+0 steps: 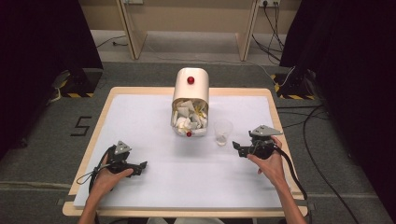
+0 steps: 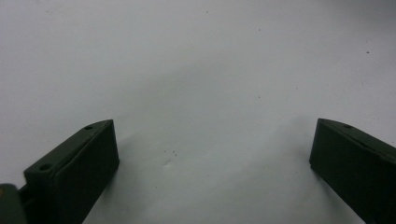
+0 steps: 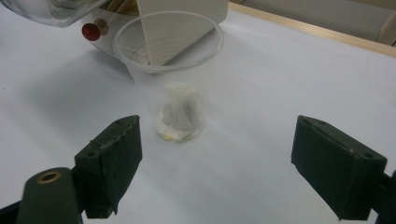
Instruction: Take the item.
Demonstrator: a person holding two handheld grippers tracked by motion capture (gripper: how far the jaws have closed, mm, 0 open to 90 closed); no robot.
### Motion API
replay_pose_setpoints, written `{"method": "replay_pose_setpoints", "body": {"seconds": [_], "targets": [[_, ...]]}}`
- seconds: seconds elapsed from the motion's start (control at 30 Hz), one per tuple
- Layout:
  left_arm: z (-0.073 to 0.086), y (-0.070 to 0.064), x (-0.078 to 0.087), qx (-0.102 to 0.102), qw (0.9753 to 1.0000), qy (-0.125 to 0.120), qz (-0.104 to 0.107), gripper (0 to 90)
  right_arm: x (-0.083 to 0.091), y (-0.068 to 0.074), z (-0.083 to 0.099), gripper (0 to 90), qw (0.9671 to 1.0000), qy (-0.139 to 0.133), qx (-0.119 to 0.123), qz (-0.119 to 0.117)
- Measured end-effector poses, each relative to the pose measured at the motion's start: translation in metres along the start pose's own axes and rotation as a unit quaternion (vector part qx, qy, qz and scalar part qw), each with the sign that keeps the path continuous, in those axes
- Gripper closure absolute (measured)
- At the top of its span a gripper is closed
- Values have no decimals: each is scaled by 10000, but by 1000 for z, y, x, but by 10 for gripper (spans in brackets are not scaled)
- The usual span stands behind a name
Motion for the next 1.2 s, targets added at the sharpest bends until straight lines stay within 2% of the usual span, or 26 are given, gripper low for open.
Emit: {"method": "replay_pose_setpoints", "body": {"seconds": [0.37, 0.47, 0.8, 1.2], "targets": [[0, 0, 0, 0, 10000, 0, 0, 2, 1, 2, 12, 180, 9999, 116, 42, 8], [0, 0, 0, 1, 10000, -2, -2, 2, 1, 4, 14, 180, 9998, 149, 118, 22], [0, 0, 0, 2, 10000, -2, -1, 2, -3, 21, 25, 183, 9984, 351, 411, -135], [0, 0, 0, -1, 10000, -1, -3, 2, 4, 30, 31, 184, 9981, 364, 459, -206]]}}
Point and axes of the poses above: each handheld gripper's, and its own axes: x roughly backward along the jaws, z roughly out of its underside, y roughly to its left, the point moved 2 cm from there along -x, roughly forward along the jaws, and after that the axes turned 3 degrees about z, right-handed, at the moved point
